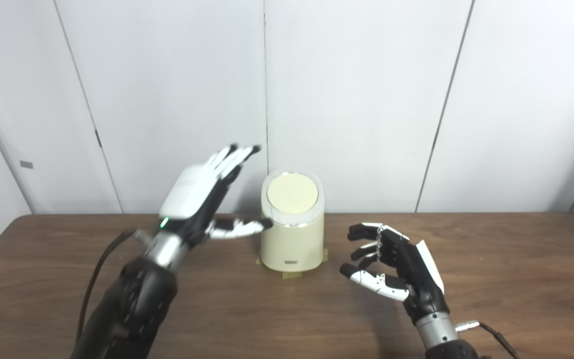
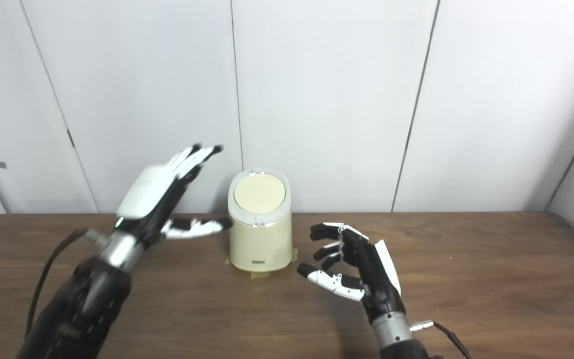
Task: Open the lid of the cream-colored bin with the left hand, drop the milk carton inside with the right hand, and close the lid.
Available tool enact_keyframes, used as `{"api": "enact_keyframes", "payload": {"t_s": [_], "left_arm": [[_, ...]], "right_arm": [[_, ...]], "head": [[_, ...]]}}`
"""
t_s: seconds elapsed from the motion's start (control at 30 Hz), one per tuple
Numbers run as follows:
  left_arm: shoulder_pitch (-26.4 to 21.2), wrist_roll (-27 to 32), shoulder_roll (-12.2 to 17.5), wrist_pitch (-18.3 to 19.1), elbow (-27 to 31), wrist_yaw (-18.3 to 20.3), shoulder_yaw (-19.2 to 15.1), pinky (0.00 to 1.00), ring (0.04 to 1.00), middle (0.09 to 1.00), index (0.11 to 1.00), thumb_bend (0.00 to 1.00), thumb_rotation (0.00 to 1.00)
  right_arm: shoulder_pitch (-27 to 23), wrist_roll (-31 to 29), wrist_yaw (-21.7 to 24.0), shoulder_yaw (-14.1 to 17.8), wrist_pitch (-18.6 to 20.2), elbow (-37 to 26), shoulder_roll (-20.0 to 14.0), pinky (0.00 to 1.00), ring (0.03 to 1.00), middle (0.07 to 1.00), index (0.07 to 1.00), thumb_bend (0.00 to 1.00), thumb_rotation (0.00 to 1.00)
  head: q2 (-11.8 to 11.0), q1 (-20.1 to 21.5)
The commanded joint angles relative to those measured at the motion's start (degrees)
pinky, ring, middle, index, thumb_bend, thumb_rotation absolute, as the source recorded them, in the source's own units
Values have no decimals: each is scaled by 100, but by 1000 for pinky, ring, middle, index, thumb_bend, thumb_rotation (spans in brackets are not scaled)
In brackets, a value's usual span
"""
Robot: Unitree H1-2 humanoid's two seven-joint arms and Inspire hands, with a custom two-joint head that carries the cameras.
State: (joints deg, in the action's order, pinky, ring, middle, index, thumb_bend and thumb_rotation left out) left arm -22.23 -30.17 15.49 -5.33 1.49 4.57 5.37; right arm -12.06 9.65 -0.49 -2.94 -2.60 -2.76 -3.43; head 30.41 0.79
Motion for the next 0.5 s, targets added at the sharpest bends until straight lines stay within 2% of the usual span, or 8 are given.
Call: {"api": "enact_keyframes", "payload": {"t_s": [0.0,0.1,0.17,0.23,0.3,0.4,0.47], "left_arm": [[14,753,-136,109,400,4,-249,754,874,893,911,771,319],[456,1864,-326,372,647,253,-553,648,786,831,881,773,251],[767,2295,-417,363,724,274,-697,616,727,772,852,769,242],[1018,2468,-484,310,731,216,-786,582,654,706,814,762,266],[1205,2593,-509,180,636,195,-843,548,618,680,786,730,282],[1360,2784,-524,63,545,229,-881,523,619,693,765,693,286],[1417,2913,-535,60,536,258,-898,552,653,721,775,707,288]], "right_arm": [[-202,-23,-73,61,-179,-125,-2,419,538,665,660,562,246],[-204,-71,-120,118,-320,-85,15,427,553,663,669,600,223],[-198,-71,-128,134,-351,-75,-2,427,562,669,686,623,241],[-183,-128,-89,145,-346,-85,-23,422,567,685,715,648,252],[-167,-175,-35,139,-358,-96,-55,424,583,707,745,670,236],[-128,-166,-1,117,-354,-134,-109,466,646,750,783,701,241],[-103,-194,10,118,-311,-172,-109,511,687,774,790,736,243]], "head": [[8,8],[12,17],[19,23],[29,21],[33,16],[55,41],[75,36]]}}
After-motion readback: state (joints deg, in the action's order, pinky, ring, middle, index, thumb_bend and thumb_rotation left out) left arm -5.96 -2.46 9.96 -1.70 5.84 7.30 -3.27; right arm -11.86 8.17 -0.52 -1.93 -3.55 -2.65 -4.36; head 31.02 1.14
